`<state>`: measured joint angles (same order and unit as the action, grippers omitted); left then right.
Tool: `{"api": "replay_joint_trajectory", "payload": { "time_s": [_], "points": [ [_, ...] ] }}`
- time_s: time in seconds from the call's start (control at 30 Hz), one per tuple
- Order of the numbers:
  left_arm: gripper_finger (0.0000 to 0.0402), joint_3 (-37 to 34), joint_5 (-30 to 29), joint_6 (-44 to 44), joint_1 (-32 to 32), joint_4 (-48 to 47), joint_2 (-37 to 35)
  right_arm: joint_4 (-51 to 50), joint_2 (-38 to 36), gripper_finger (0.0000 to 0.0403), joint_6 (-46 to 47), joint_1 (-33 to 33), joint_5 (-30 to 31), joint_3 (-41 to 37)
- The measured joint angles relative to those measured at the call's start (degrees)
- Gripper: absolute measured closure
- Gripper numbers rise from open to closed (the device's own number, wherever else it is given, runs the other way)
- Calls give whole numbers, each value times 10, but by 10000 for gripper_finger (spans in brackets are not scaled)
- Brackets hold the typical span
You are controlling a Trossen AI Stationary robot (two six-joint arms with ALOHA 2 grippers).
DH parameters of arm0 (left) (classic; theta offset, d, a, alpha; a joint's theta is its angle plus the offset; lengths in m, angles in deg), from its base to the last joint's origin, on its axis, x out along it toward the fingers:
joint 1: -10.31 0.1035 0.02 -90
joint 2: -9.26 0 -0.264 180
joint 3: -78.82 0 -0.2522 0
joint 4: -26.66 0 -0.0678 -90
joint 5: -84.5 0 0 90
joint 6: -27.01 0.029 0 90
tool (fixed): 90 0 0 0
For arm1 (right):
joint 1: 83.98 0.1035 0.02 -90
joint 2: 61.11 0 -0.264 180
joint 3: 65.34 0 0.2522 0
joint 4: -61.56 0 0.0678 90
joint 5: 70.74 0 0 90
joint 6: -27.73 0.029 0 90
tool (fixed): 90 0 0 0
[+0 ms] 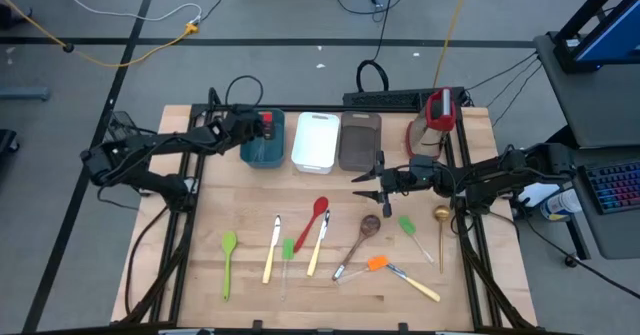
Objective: Pick & Place Kitchen Items
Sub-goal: Put the red spatula into the blue bin
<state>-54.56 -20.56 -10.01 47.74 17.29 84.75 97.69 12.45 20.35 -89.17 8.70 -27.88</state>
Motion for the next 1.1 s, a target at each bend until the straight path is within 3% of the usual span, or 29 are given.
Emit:
{"api": "replay_joint_trajectory", "payload": {
  "time_s": [0.17, 0.4, 0.57, 0.83, 1.1],
  "points": [
    [378, 0, 0, -1, 0, -40, 4, 0, 0, 261, 0, 0, 0, 0],
    [393, 0, -29, -17, 0, -88, 4, 0, 0, 261, 0, 0, 0, 0],
    [374, 0, -43, -10, 7, -99, 4, 0, 0, 261, 0, 0, 0, 0],
    [362, 0, -10, -25, 33, -144, 7, 0, 0, 261, -8, 0, 0, 0],
    [360, 0, -2, -14, 38, -122, 45, 0, 0, 261, -8, 0, 0, 0]
  ]
}}
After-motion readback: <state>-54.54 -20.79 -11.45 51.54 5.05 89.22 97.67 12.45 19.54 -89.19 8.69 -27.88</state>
